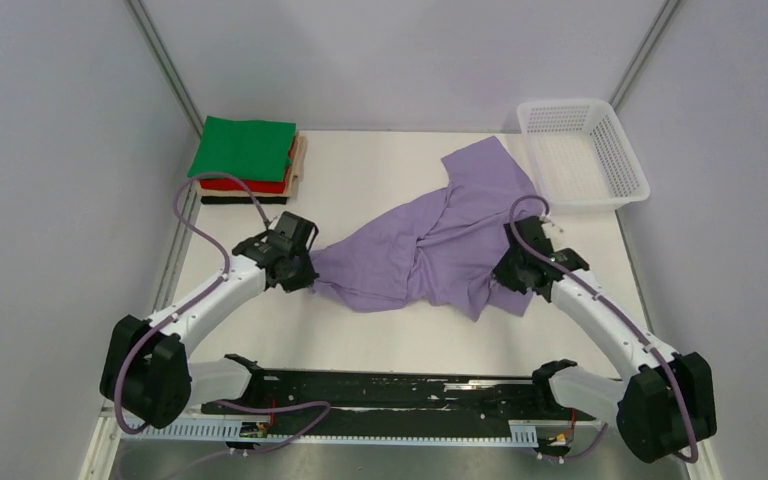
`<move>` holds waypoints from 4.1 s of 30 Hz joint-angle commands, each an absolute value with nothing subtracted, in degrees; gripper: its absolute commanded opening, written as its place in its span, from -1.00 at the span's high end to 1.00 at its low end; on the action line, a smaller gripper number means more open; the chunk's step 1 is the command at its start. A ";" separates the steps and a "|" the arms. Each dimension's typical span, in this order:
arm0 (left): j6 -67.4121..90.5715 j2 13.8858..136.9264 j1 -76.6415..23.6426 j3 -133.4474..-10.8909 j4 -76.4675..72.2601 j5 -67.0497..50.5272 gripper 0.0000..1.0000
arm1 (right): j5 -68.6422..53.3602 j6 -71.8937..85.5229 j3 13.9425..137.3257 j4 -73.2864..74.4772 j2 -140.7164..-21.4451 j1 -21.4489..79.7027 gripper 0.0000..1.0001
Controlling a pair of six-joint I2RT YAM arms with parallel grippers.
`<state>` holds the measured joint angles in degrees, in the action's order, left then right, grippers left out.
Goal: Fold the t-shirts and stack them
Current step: Flatten out the tshirt
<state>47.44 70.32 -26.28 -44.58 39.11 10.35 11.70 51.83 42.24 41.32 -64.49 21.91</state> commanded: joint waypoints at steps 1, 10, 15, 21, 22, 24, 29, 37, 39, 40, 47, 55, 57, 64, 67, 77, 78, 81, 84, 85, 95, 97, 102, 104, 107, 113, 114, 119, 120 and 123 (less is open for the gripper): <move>44.68 68.69 -25.34 -55.25 36.88 10.15 1.00 | 10.58 41.17 51.52 35.69 -59.95 14.66 1.00; 42.92 62.07 -24.08 -74.13 40.80 15.32 1.00 | 10.85 34.14 68.09 34.42 -53.71 8.22 1.00; 41.30 58.97 -24.08 -83.85 44.16 19.83 1.00 | 13.79 29.27 81.02 34.28 -52.06 8.21 1.00; 39.09 55.30 -24.08 -94.65 47.15 22.17 1.00 | 12.91 23.56 94.22 33.78 -52.23 8.25 1.00; 39.06 54.52 -24.08 -96.39 47.59 22.25 1.00 | 12.31 22.57 96.35 33.75 -52.47 8.23 1.00; 38.98 53.39 -24.07 -98.76 47.69 22.11 1.00 | 10.29 20.34 100.04 33.03 -53.01 8.19 1.00; 38.29 51.18 -24.08 -104.97 48.28 18.60 1.00 | 3.79 17.18 105.95 28.33 -52.82 8.20 1.00; 37.86 46.56 -24.08 -113.57 50.92 15.03 1.00 | -2.98 14.78 120.61 28.39 -52.66 8.19 1.00; 37.92 45.44 -24.07 -114.94 51.00 13.82 1.00 | -5.10 14.79 122.88 28.57 -52.01 8.17 1.00; 37.86 45.17 -24.08 -115.35 51.03 13.25 1.00 | -5.97 14.65 123.74 28.61 -51.76 8.23 1.00; 37.19 45.91 -24.04 -118.47 51.71 11.18 1.00 | -5.79 12.66 125.15 28.85 -51.18 8.19 1.00; 36.73 47.87 -24.04 -109.27 49.08 20.25 1.00 | -0.79 10.64 112.45 24.71 -51.96 8.25 1.00; 36.43 48.39 -24.08 -102.43 47.17 22.70 1.00 | -0.04 10.69 105.55 22.16 -51.75 8.21 1.00; 38.62 58.95 -23.29 -86.89 44.20 41.41 1.00 | 9.15 11.76 83.65 11.51 -54.56 8.20 1.00; 39.48 67.66 -19.82 -80.66 38.78 39.69 1.00 | 13.11 11.91 76.53 6.50 -59.94 8.20 1.00; 39.46 99.73 -8.66 -80.04 21.57 21.34 1.00 | 13.93 14.90 72.85 -4.11 -87.70 7.80 1.00; 39.15 101.50 -8.37 -80.93 20.84 19.62 1.00 | 13.44 15.01 73.98 -4.25 -90.38 7.76 1.00; 39.11 109.36 -7.45 -86.45 21.00 18.05 1.00 | 13.40 15.12 77.50 -4.35 -97.50 7.72 1.00; 39.70 114.54 -6.88 -90.64 21.17 17.34 1.00 | 13.98 15.43 80.90 -4.24 -103.97 7.65 1.00; 39.80 115.37 -6.62 -91.33 21.17 17.28 1.00 | 14.16 15.58 82.08 -4.15 -105.68 7.70 1.00; 42.39 125.59 -5.73 -104.95 26.57 15.11 0.46 | 17.43 16.85 98.85 2.70 -121.99 7.70 0.76; 42.37 125.52 -5.71 -106.20 27.18 14.20 -0.10 | 16.42 16.59 101.60 4.58 -123.53 7.66 0.56; 42.45 121.31 -5.85 -103.86 25.18 9.79 -0.97 | 7.66 15.66 101.79 5.35 -121.91 7.88 -0.35; 42.14 118.96 -6.04 -101.62 22.96 7.43 -0.99 | 5.38 15.69 100.66 5.36 -120.24 8.02 -0.57; 41.38 115.89 -6.90 -99.40 21.17 5.54 -1.00 | 1.84 16.33 98.27 5.32 -117.52 8.41 -0.98; 39.36 112.62 -8.40 -98.94 22.57 5.09 -1.00 | -0.99 20.34 91.20 5.89 -111.26 8.81 -1.00; 38.95 111.78 -8.59 -98.82 22.87 5.03 -1.00 | -1.08 21.58 89.76 6.09 -110.35 8.88 -1.00; 37.68 109.21 -10.16 -97.25 24.44 2.70 -1.00 | -3.80 26.90 84.41 6.68 -108.91 8.83 -1.00; 37.43 108.27 -10.44 -95.79 24.30 1.25 -1.00 | -4.49 27.77 83.88 6.94 -109.26 8.82 -1.00; 36.73 106.23 -12.81 -91.35 22.76 -1.43 -1.00 | -7.03 30.27 83.46 7.67 -110.99 8.84 -1.00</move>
